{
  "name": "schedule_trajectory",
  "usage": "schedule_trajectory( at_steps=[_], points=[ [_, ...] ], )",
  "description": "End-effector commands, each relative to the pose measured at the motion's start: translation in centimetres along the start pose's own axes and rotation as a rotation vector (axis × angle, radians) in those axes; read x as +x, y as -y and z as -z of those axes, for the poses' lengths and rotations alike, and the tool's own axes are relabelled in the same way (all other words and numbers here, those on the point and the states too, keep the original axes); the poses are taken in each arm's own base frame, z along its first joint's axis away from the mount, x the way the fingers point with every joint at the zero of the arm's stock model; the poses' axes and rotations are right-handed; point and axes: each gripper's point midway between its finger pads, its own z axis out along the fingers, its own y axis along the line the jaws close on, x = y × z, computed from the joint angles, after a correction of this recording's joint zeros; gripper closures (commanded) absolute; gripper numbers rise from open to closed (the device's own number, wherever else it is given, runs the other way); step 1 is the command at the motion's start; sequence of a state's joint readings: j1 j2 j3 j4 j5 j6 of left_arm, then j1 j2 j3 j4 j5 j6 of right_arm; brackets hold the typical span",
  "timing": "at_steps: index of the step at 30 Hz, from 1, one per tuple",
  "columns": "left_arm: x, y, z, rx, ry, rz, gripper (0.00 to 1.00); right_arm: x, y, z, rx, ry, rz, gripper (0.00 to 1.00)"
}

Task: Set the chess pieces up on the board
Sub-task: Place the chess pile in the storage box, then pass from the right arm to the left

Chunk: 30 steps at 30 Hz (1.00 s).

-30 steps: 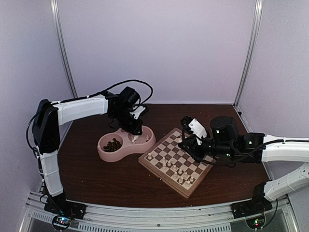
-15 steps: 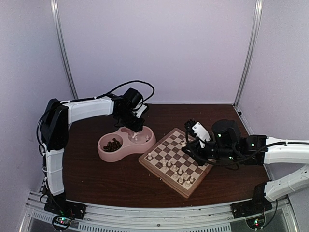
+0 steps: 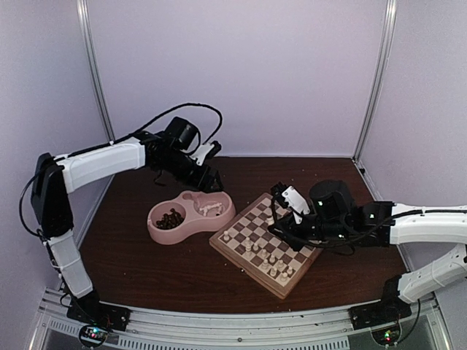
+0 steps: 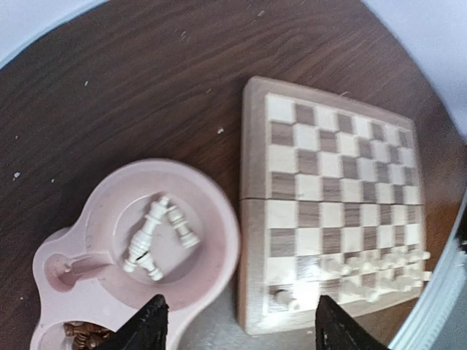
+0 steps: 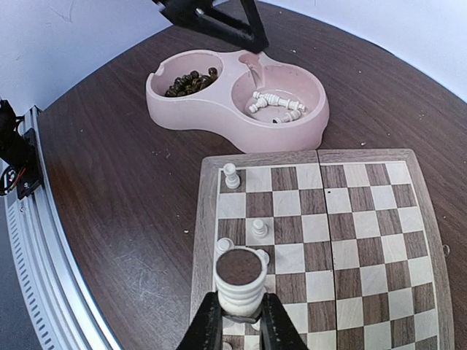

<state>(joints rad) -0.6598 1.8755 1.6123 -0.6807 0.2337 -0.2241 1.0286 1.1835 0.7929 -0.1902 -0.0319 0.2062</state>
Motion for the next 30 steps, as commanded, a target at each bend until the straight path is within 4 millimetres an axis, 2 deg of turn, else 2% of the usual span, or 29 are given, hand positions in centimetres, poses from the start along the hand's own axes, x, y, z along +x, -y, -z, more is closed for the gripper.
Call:
schedule_trajectory(
  at_steps=[1,4,8,14,20,30],
  points=[
    [-2.2,6.0,5.2,0.283,0.163,0.051,0.32,-2.0,-1.0,-0.3,-0.060,0.041,-0.035,0.93],
    [-2.0,9.3,6.6,0.425,0.205,0.070,0.35,-2.6,-1.8,-0.7,-0.110,0.052,-0.043,0.93],
    [-1.5,13.3,7.6,0.571,0.216,0.060,0.36,-3.2,-2.9,-0.9,-0.166,0.058,-0.046,0.93],
    [-0.3,17.0,6.2,0.657,0.145,0.046,0.39,-3.8,-3.8,-0.9,-0.214,0.063,-0.054,0.93],
    [0.7,18.8,4.7,0.690,0.099,0.066,0.47,-3.5,-3.6,-1.3,-0.203,0.052,-0.065,0.93],
    [2.0,19.1,3.5,0.702,0.062,0.094,0.56,-3.8,-3.4,-1.6,-0.189,0.055,-0.078,0.94]
  ],
)
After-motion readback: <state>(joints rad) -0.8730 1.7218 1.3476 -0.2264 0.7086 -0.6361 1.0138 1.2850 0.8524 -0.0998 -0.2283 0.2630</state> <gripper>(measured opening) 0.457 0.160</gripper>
